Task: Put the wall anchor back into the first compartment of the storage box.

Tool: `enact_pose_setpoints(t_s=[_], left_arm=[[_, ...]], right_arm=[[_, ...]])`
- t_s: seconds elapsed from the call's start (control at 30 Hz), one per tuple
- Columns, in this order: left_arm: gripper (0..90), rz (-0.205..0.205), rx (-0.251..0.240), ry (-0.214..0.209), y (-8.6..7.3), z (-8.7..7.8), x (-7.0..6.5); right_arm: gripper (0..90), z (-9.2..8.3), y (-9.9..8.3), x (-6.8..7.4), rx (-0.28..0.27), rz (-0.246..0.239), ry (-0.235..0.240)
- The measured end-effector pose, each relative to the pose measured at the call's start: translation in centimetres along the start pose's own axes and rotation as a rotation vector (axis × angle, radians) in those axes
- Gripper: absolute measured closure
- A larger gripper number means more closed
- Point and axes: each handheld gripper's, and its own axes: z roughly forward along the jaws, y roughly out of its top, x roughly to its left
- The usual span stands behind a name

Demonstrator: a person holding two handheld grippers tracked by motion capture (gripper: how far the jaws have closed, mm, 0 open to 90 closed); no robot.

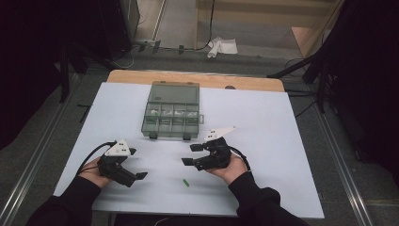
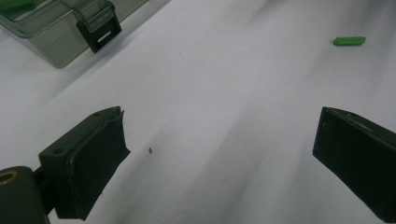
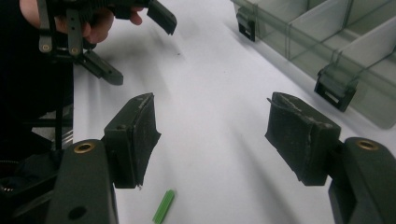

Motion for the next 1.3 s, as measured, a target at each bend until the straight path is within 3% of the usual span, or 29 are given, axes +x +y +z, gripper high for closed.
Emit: enact_pose_setpoints(t_s=[0.87,1.3], left_arm=[[1.9,0.006,0.002,0.005,0.0,0.1,-0.2],[1.9,0.011,0.005,0.003,0.0,0.0,-0.3]], right_arm=[[36.8,1.8,-2.9,1.7,0.134,-0.027,0.015],[46.9,2.8,-3.3,2.2,0.213,-0.046,0.033]])
